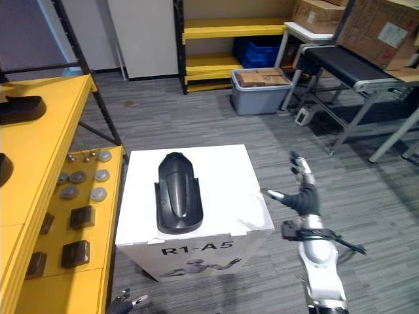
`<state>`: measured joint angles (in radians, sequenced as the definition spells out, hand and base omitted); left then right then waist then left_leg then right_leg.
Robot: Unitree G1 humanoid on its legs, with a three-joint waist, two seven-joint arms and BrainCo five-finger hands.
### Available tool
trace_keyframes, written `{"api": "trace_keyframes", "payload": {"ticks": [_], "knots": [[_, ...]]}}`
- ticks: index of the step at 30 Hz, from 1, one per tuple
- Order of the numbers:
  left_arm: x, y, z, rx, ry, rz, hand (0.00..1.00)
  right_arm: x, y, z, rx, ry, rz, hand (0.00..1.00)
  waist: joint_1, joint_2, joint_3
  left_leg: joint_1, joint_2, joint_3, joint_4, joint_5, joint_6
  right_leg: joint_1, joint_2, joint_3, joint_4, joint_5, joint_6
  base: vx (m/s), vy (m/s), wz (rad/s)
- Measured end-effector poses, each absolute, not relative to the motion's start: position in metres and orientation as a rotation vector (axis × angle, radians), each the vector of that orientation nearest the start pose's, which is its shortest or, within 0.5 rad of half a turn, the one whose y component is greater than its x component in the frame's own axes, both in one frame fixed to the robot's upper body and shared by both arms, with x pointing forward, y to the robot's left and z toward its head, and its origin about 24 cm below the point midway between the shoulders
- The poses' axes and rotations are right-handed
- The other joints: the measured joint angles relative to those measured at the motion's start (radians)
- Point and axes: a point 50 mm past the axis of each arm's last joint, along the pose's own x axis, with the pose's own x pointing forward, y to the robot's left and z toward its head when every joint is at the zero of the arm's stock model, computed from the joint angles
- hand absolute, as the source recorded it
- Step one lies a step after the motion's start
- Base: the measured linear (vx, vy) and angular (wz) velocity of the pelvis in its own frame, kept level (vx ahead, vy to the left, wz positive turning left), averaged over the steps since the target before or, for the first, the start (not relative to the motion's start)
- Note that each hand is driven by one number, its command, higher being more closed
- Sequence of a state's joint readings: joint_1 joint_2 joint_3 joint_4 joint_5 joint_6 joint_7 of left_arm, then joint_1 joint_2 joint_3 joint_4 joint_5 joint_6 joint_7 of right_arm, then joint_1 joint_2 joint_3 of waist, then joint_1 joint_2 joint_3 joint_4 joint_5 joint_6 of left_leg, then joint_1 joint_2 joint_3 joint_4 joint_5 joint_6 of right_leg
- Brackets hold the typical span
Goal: Walk over and take plastic housings, then place them on the shelf
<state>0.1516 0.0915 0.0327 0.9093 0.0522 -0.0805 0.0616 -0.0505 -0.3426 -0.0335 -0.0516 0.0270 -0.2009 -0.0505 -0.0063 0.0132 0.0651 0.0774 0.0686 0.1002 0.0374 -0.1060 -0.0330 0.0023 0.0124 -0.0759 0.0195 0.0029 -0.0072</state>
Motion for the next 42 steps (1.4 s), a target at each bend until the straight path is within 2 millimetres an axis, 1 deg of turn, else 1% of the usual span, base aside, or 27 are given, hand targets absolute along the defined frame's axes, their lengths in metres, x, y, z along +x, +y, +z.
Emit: {"api": "trace_keyframes", "payload": {"ticks": [1,2,3,5,7,9,11,14,17,19,20,21,23,25,29,30,37,42], "knots": [[0.105,0.194,-0.15,0.139,0.965,0.121,0.0,0.268,-0.198,0.095,-0.313,-0.301,-0.002,0.0,0.01,0.0,0.0,-0.009,-0.001,-0.009,0.0,0.004,0.001,0.002,0.0,-0.014,-0.013,0.007,-0.001,0.01,-0.004,0.16],[0.106,0.193,-0.149,0.141,0.961,0.115,0.0,0.271,-0.193,0.093,-0.31,-0.291,0.005,0.0,0.017,0.0,0.0,-0.013,-0.003,-0.014,0.0,0.007,0.003,0.002,-0.001,-0.018,-0.018,0.009,-0.002,0.01,-0.004,0.28],[0.11,0.19,-0.148,0.14,0.95,0.108,0.0,0.279,-0.184,0.083,-0.312,-0.253,0.012,0.0,0.031,0.0,0.0,-0.021,-0.006,-0.026,0.0,0.015,0.0,0.007,-0.003,-0.025,-0.032,0.014,-0.002,0.01,-0.001,0.23],[0.111,0.189,-0.148,0.142,0.945,0.117,0.0,0.286,-0.173,0.073,-0.317,-0.202,0.021,0.0,0.041,0.0,0.001,-0.018,-0.009,-0.036,0.0,0.019,0.002,0.021,-0.006,-0.036,-0.042,0.014,-0.002,0.03,0.001,0.23],[0.112,0.188,-0.148,0.142,0.942,0.122,0.0,0.29,-0.167,0.066,-0.334,-0.173,0.002,0.0,0.047,0.0,0.002,-0.018,-0.011,-0.048,0.0,0.023,0.002,0.028,-0.008,-0.048,-0.047,0.014,-0.002,0.02,0.004,0.18],[0.114,0.186,-0.147,0.138,0.934,0.123,0.0,0.298,-0.156,0.06,-0.348,-0.142,-0.02,0.0,0.049,0.0,0.014,-0.019,-0.013,-0.051,0.0,0.027,0.002,0.031,-0.011,-0.051,-0.049,0.015,-0.003,-0.01,0.014,0.05],[0.115,0.182,-0.146,0.132,0.926,0.128,0.0,0.301,-0.151,0.056,-0.379,-0.12,-0.045,0.0,0.051,0.0,0.025,-0.02,-0.016,-0.053,0.0,0.032,0.005,0.032,-0.013,-0.053,-0.053,0.019,-0.003,-0.03,0.012,0.04],[0.117,0.179,-0.146,0.129,0.919,0.138,0.0,0.306,-0.146,0.05,-0.4,-0.074,-0.071,0.0,0.055,-0.002,0.033,-0.036,-0.019,-0.06,-0.001,0.037,0.008,0.031,-0.014,-0.056,-0.08,0.044,-0.001,-0.07,0.02,0.04],[0.122,0.179,-0.143,0.134,0.898,0.15,0.0,0.311,-0.144,0.045,-0.424,-0.036,-0.106,0.0,0.064,-0.002,0.058,-0.039,-0.021,-0.077,-0.011,0.047,0.008,0.031,-0.015,-0.069,-0.084,0.051,-0.002,-0.08,0.009,0.12],[0.125,0.178,-0.142,0.132,0.888,0.151,0.0,0.313,-0.144,0.041,-0.424,-0.009,-0.125,0.0,0.077,-0.004,0.065,-0.039,-0.019,-0.082,-0.027,0.053,0.007,0.025,-0.012,-0.073,-0.085,0.057,-0.004,-0.08,0.001,0.06],[0.126,0.178,-0.141,0.132,0.88,0.152,0.0,0.316,-0.141,0.039,-0.435,0.013,-0.123,0.0,0.085,-0.005,0.071,-0.042,-0.019,-0.082,-0.038,0.061,0.009,0.019,-0.011,-0.073,-0.089,0.065,-0.004,-0.09,0.005,-0.01],[0.128,0.179,-0.14,0.133,0.872,0.155,0.0,0.319,-0.138,0.038,-0.433,0.027,-0.121,0.0,0.085,-0.006,0.079,-0.048,-0.019,-0.082,-0.042,0.064,0.009,0.016,-0.011,-0.072,-0.1,0.075,-0.005,-0.07,0.006,-0.03],[0.13,0.179,-0.139,0.137,0.865,0.166,0.0,0.324,-0.133,0.038,-0.432,0.042,-0.124,0.0,0.086,-0.006,0.094,-0.054,-0.02,-0.082,-0.046,0.071,0.008,0.008,-0.012,-0.072,-0.103,0.081,-0.005,-0.07,0.005,-0.02],[0.13,0.18,-0.139,0.134,0.865,0.18,0.0,0.327,-0.133,0.041,-0.452,0.035,-0.138,0.0,0.089,-0.007,0.095,-0.058,-0.02,-0.082,-0.052,0.075,0.007,0.0,-0.012,-0.071,-0.103,0.083,-0.005,-0.03,0.002,-0.01],[0.132,0.181,-0.138,0.129,0.86,0.195,0.0,0.337,-0.137,0.047,-0.465,0.044,-0.189,0.0,0.095,-0.01,0.105,-0.058,-0.019,-0.08,-0.057,0.075,0.006,-0.003,-0.011,-0.071,-0.103,0.082,-0.005,0.0,0.0,0.0],[0.133,0.182,-0.138,0.128,0.858,0.205,0.0,0.342,-0.138,0.052,-0.465,0.042,-0.203,1.0,0.096,-0.013,0.111,-0.058,-0.019,-0.078,-0.061,0.076,0.006,-0.005,-0.011,-0.071,-0.103,0.082,-0.005,0.0,0.0,0.0],[0.137,0.183,-0.137,0.132,0.863,0.206,0.0,0.357,-0.147,0.065,-0.442,0.054,-0.253,1.0,0.098,-0.025,0.128,-0.056,-0.019,-0.071,-0.066,0.076,0.006,-0.008,-0.011,-0.068,-0.103,0.08,-0.002,0.0,0.0,0.0],[0.137,0.183,-0.137,0.112,0.864,0.216,0.0,0.361,-0.145,0.065,-0.386,0.085,-0.229,1.0,0.107,-0.026,0.129,-0.049,-0.018,-0.055,-0.067,0.076,0.006,-0.007,-0.01,-0.05,-0.103,0.079,-0.001,0.01,0.007,-0.08]]}}
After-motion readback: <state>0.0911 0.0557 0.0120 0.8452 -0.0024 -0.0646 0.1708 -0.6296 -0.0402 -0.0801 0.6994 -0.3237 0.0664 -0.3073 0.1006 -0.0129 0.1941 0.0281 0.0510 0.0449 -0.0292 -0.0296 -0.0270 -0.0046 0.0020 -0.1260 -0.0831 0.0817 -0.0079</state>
